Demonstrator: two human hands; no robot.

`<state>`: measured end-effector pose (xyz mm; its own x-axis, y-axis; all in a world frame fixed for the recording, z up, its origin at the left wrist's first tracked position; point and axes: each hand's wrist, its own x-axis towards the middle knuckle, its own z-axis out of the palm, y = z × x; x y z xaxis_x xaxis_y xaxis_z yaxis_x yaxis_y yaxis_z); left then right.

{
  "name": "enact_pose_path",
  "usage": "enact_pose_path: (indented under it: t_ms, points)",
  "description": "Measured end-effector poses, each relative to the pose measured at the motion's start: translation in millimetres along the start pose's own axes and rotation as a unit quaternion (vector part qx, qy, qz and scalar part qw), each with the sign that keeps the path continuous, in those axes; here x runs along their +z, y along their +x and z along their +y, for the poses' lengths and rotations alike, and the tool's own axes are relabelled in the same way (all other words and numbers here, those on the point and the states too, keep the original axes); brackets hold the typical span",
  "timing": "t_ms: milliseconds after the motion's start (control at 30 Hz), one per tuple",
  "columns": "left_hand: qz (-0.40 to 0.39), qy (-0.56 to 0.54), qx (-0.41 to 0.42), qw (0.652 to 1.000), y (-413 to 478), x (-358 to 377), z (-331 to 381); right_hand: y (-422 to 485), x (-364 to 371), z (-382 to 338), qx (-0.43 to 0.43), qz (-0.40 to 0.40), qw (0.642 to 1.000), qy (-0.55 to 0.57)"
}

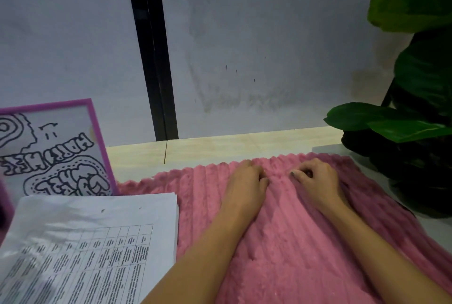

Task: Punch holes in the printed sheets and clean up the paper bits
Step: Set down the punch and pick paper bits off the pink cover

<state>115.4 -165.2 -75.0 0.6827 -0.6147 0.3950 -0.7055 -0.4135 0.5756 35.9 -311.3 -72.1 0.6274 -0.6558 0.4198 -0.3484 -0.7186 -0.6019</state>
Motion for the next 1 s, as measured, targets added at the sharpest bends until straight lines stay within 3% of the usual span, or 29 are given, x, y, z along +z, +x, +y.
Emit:
enact_pose_path:
  t_ms: [200,400,567,700,867,1000]
  points:
    - [0.149,-0.204,-0.128,0.959,3.2,-7.1,-9.7,9.7,4.1,-27.1,-0.013,-0.011,0.996,0.091]
    - [0.125,-0.173,-0.118,0.970,2.9,-3.1,-11.1,2.6,33.0,-40.2,-0.007,-0.066,0.987,0.145]
    - [0.110,-0.163,-0.126,0.972,2.3,-5.3,-8.3,0.4,32.3,-44.4,-0.080,-0.065,0.993,0.054]
    - [0.100,-0.161,-0.126,0.974,0.8,-6.5,-6.5,3.2,39.5,-34.9,-0.082,-0.052,0.995,0.002]
    - [0.107,-0.155,-0.111,0.976,1.6,-7.5,-6.9,14.4,30.6,-22.6,0.015,0.001,0.992,0.128]
    - [0.071,-0.123,-0.098,0.985,2.7,-0.6,-7.6,25.0,16.1,-17.0,0.103,0.038,0.948,0.298]
